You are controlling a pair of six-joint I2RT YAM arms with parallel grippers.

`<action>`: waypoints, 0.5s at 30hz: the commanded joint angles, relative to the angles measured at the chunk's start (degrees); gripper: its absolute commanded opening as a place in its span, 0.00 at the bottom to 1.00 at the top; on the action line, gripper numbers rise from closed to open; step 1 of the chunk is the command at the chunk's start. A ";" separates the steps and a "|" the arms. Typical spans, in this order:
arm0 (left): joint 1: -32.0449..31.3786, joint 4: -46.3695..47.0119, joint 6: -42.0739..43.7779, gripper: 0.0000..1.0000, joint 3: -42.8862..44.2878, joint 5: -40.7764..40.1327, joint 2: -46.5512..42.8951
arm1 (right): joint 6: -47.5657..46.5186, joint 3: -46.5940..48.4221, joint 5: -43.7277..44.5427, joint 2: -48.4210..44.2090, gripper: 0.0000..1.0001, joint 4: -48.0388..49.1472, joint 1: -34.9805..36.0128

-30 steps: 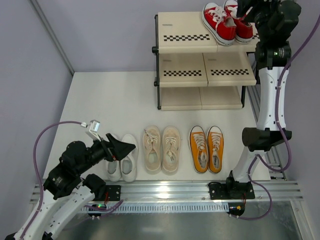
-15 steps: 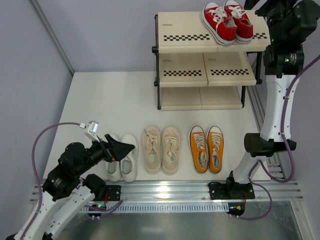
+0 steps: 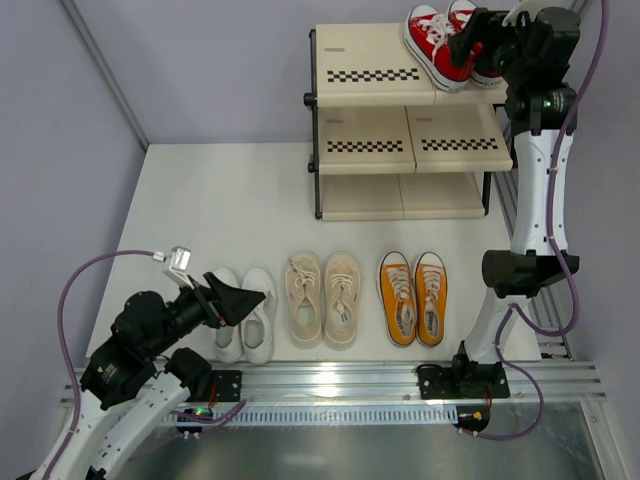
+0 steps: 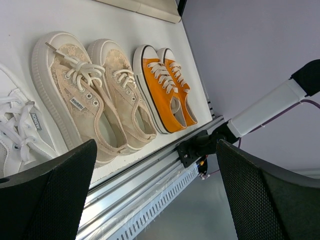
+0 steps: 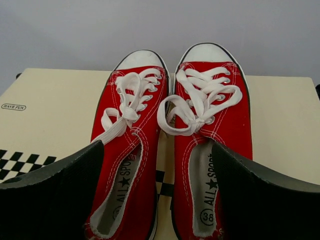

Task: Place and organize the shoes onto the shoe shelf

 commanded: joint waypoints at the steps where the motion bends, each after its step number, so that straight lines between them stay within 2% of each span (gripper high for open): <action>1: -0.17 0.07 -0.17 1.00 1.39 -0.67 -0.44 | -2.40 1.12 0.60 -0.49 0.88 -4.08 0.29; 6: -0.17 -0.37 0.01 1.00 1.65 -0.76 -0.88 | -3.19 1.12 1.48 1.27 0.83 -8.56 0.29; 9: -0.17 -0.81 0.09 1.00 1.65 -1.11 -1.23 | -3.81 1.03 1.22 1.63 0.67 -9.97 0.29; 10: -0.17 -0.90 0.09 1.00 1.65 -1.28 -1.41 | -3.98 1.03 0.78 1.54 0.54 -10.06 0.29; 12: -0.17 -1.08 0.09 1.00 1.65 -1.28 -1.58 | -4.07 1.03 0.08 1.45 0.43 -10.24 0.29; 13: -0.17 -1.08 0.09 1.00 1.65 -1.37 -1.58 | -4.07 1.11 -0.19 1.45 0.30 -10.24 0.29; 15: -0.17 -1.08 0.09 1.00 1.65 -1.28 -1.59 | -4.07 1.20 -0.36 1.19 0.16 -10.06 0.29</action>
